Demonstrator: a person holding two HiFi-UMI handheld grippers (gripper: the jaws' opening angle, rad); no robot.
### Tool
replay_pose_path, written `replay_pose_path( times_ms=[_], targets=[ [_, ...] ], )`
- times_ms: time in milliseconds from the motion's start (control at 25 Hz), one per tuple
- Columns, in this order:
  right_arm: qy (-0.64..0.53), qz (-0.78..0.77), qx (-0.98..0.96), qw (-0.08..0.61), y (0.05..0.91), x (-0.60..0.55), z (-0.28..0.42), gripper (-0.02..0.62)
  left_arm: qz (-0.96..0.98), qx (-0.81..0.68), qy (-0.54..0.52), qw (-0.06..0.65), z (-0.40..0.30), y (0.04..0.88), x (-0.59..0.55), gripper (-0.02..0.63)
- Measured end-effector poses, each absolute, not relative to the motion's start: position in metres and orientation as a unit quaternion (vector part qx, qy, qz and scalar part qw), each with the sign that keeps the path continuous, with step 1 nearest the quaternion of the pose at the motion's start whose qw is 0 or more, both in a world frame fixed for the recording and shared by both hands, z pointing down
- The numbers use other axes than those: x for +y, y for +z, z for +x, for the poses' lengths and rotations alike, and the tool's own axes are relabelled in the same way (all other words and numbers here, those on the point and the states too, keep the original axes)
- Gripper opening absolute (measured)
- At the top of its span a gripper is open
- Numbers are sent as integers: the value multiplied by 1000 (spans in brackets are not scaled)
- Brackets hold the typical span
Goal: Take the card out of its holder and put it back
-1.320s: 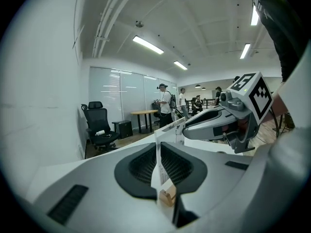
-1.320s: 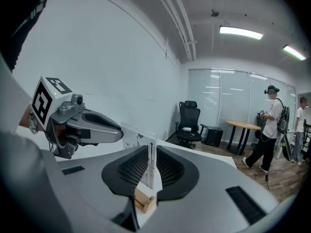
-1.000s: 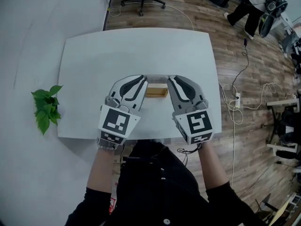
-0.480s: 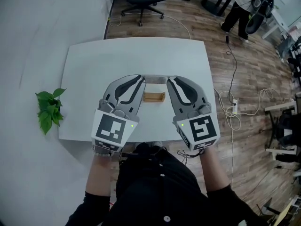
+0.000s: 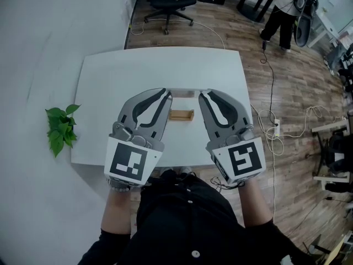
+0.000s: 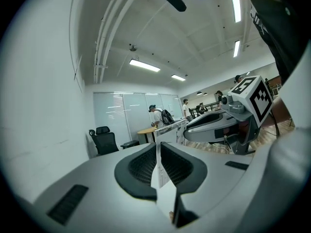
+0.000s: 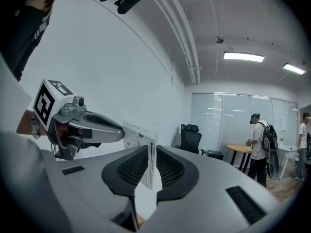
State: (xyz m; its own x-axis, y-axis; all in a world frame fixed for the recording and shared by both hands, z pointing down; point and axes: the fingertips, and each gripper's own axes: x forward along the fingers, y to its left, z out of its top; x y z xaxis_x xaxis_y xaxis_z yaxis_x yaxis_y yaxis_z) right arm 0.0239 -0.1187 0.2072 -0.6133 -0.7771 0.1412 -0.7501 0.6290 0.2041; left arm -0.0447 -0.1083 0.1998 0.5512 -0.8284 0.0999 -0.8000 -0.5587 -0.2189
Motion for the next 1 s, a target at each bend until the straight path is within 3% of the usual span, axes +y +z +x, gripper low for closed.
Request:
replay_pose_path(
  times_ms=[1000],
  targets=[
    [-63,426,-896,111,212,-119,25,82,-881,457,-96,74,-44,205,-109,40]
  ],
)
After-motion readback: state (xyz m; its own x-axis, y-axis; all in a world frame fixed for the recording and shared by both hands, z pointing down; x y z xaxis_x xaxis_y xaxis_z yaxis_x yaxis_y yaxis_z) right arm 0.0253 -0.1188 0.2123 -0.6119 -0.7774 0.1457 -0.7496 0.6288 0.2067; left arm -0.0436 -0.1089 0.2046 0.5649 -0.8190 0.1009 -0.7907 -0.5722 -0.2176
